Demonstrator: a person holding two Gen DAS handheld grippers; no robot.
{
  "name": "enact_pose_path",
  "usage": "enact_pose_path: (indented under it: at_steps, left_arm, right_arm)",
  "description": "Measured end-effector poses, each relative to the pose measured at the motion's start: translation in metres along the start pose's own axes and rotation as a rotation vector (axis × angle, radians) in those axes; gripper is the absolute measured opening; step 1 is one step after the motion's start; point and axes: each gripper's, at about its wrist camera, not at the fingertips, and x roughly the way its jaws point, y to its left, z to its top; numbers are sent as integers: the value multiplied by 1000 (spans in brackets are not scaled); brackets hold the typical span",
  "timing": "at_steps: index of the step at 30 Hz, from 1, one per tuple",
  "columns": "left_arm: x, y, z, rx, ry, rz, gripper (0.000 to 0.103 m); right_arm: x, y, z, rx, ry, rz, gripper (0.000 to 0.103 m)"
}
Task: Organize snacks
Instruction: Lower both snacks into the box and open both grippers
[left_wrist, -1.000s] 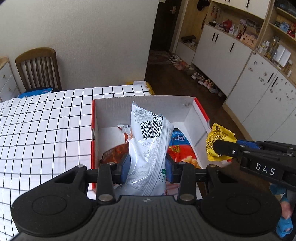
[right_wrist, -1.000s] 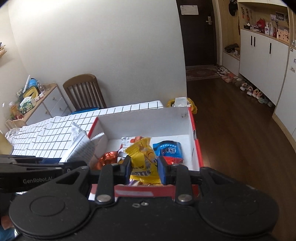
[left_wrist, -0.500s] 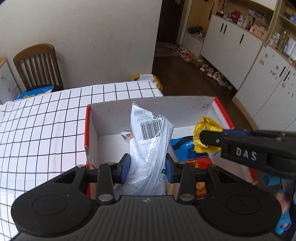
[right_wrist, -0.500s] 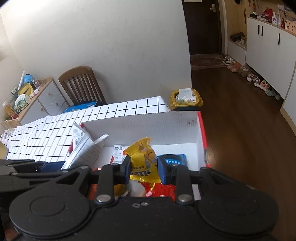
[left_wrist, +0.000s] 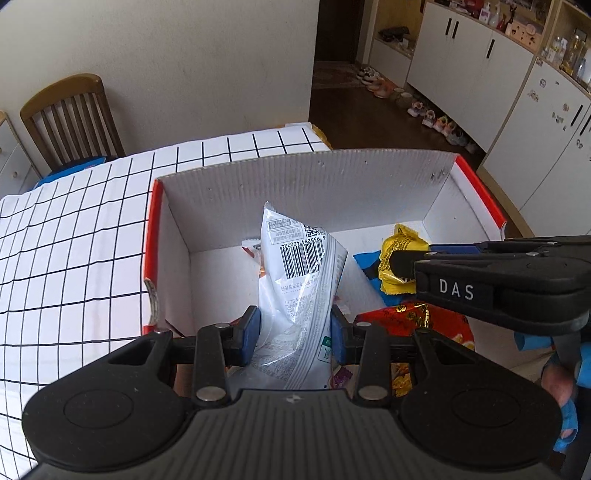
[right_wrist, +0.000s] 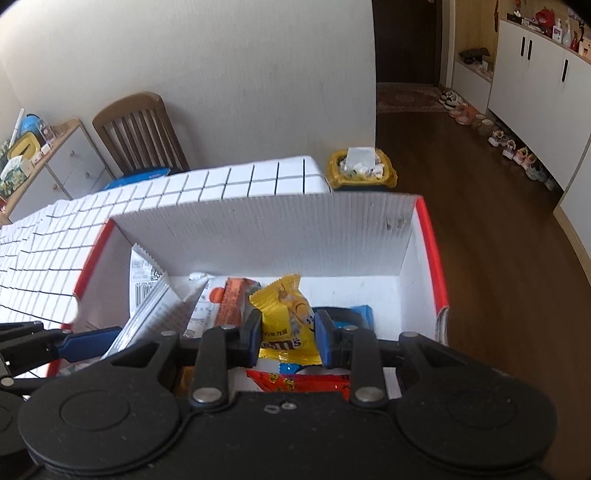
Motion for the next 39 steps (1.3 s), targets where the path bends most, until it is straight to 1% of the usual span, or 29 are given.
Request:
enact_pose_path:
  at_steps: [4, 7, 14, 15, 20, 26, 30, 33, 35, 39]
  left_arm:
    - [7, -3, -2, 14, 21, 6, 38]
    - [14, -2, -3, 6, 46, 10, 38]
    - [14, -7, -5, 19, 51, 15, 40]
    - [13, -7, -6, 22, 47, 23, 41]
    - [4, -11, -9, 28, 22, 24, 54]
    - [-16, -7, -12, 31, -22, 23, 54]
    - [-31, -1, -16, 16, -49, 17, 55]
    - [-43, 3, -20, 6, -70, 14, 59]
    - [-52, 5, -22, -1, -84, 11, 59]
    - [-71, 7, -26, -3, -115, -1, 59]
  right_arm:
    - [4, -3, -3, -4, 12, -2, 28]
    - [5, -3, -3, -8, 18, 0, 30]
    - [0, -2, -6, -20, 18, 14, 31]
    - [-2, -3, -7, -20, 17, 18, 32]
    - [-12, -6, -11, 2, 11, 44, 35]
    - [-32, -6, -17, -11, -19, 57, 39]
    - [-46, -6, -20, -16, -44, 67, 45]
    - [-58, -5, -24, -16, -58, 80, 47]
    - [-66, -4, -26, -16, -65, 94, 49]
    - [-83, 3, -33, -36, -93, 90, 53]
